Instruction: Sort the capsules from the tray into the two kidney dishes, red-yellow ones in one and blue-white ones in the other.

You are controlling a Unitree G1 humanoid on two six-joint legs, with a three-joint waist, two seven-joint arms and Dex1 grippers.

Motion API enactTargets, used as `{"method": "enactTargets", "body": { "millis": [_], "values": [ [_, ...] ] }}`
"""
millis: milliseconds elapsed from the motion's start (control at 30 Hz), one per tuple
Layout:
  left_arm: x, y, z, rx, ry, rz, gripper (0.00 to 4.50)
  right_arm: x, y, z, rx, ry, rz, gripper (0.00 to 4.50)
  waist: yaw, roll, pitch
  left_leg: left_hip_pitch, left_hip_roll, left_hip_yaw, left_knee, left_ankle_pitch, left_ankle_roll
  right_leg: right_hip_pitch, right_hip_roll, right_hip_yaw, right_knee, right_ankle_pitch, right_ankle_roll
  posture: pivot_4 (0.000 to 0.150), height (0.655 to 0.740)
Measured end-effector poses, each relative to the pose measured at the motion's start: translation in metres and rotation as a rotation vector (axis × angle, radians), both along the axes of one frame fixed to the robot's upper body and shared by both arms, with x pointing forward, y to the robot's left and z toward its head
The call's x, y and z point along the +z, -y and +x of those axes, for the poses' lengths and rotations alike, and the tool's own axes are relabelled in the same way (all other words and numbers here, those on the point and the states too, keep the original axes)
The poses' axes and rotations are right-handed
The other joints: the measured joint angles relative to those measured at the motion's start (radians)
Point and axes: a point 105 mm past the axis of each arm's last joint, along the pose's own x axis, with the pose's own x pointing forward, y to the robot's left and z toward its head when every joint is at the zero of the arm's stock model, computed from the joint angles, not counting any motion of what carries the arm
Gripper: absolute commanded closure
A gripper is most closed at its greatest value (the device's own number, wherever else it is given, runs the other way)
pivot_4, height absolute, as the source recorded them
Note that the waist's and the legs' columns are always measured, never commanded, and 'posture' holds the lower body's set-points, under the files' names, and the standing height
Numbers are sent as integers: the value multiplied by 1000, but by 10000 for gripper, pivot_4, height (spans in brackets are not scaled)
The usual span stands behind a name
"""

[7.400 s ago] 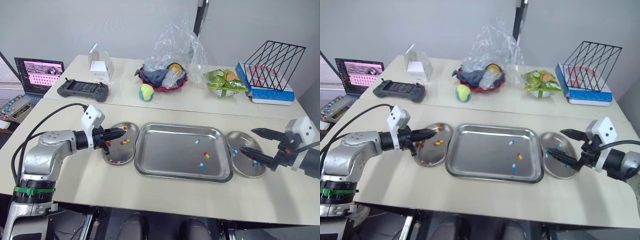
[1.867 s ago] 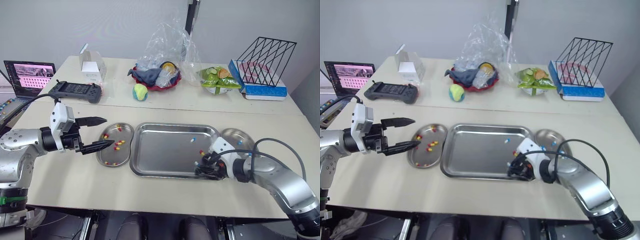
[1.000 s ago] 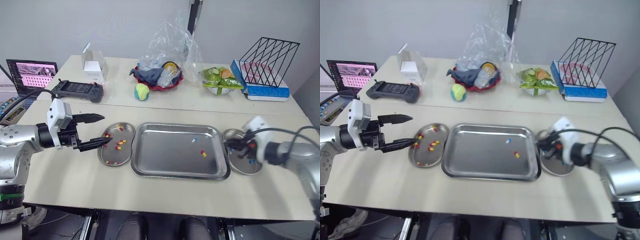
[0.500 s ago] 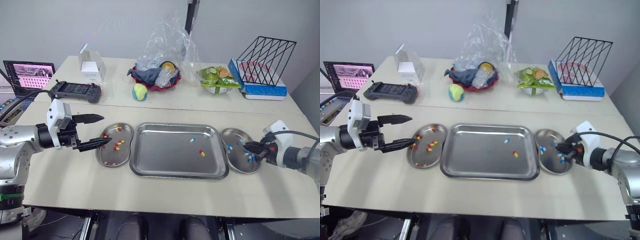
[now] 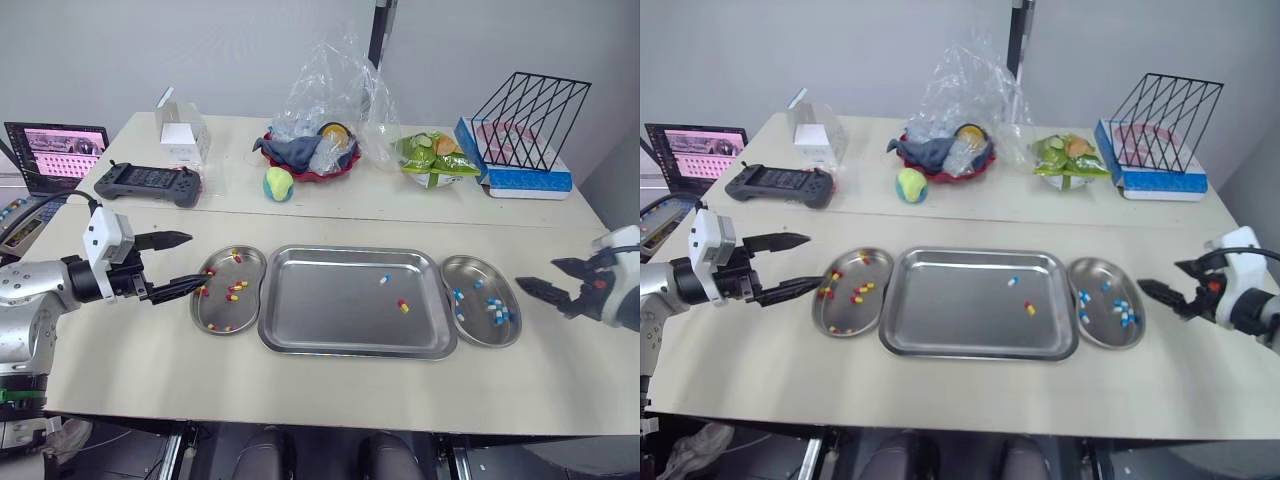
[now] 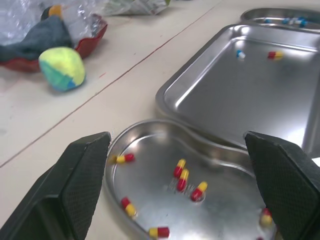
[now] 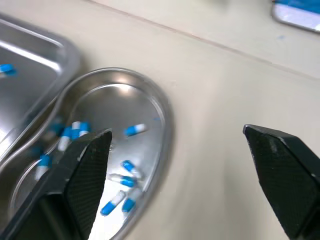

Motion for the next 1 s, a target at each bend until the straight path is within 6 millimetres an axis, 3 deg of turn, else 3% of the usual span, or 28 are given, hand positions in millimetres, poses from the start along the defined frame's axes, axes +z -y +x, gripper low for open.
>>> {"method": "enactTargets", "body": {
  "millis": [200,400,1000],
  "values": [
    [0,-26,8,170,66,-50,0,-2,11,1,-51,62,48,268,-1,0,0,0,0,0,0,0,0,0,-1,0,0,0,0,1500,6837],
    [-16,-46,13,301,46,-1,0,-7,11,1,-65,73,57,268,-3,0,0,0,0,0,0,0,0,0,-1,0,1,0,0,1500,6837],
    [-21,-43,14,262,-78,-84,0,-5,14,2,-85,92,38,268,-6,0,0,0,0,0,0,0,0,0,-1,0,1,0,0,1500,6837]
  ]
}}
